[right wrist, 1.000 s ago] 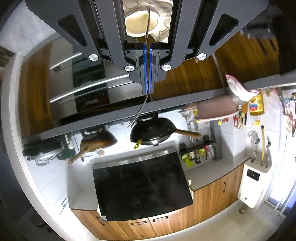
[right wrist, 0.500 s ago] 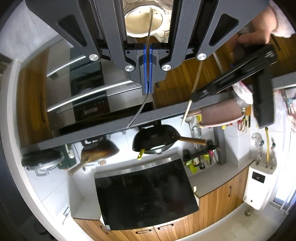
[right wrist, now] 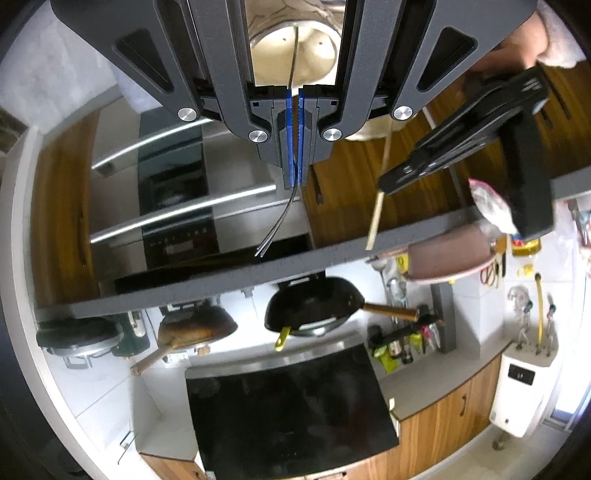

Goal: Organize utensils
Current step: 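Insert chopstick into larger pot with left tool while right tool drops fork in smaller pot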

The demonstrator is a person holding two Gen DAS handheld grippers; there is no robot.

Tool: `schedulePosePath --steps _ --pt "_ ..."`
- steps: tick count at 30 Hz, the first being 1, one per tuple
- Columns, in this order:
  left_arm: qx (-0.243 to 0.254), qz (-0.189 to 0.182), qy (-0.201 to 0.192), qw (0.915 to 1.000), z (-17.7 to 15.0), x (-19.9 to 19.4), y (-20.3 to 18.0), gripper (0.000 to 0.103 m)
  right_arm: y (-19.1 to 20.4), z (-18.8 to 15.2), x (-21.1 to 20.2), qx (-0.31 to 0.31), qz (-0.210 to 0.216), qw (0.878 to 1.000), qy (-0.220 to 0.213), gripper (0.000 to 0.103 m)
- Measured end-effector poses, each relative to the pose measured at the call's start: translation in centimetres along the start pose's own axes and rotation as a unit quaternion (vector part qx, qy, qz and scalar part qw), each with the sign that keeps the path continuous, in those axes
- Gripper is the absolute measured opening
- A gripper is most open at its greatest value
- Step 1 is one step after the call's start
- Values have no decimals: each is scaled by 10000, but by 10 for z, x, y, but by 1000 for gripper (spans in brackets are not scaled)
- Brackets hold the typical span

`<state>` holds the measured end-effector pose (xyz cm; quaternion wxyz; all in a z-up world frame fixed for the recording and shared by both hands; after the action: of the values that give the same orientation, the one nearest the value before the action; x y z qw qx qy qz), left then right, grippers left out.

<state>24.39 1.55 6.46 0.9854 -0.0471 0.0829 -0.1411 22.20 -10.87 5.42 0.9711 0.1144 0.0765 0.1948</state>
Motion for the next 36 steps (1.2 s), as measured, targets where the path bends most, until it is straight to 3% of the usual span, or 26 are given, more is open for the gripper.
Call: schedulePosePath --steps 10,22,28,33,36 --pt "183 224 413 9987 -39 -21 -2 5 -7 -21 9 -112 -267 9988 397 3" --pt "193 350 311 9987 -40 -30 13 5 -16 -37 17 -153 -490 9967 631 3" --pt "188 392 303 9986 -40 -33 14 19 -19 -37 16 -159 -518 9965 632 3" --pt "186 446 244 9985 -38 -35 15 37 -22 -38 15 -115 -514 9962 689 17" --pt "181 453 192 9986 -36 -38 16 42 -23 -37 13 -109 -508 9965 662 26"
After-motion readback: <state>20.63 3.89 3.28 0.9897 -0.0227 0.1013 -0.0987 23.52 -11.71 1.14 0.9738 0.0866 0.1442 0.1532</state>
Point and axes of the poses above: each gripper's, at about its wrist camera, not at the fingertips, and x roughly the way its jaws point, y to its left, z to its top, the point moved 8 cm from there along x, roughly the way its jaws point, and after that the axes turned 3 degrees about -z, right-handed, at the moved point
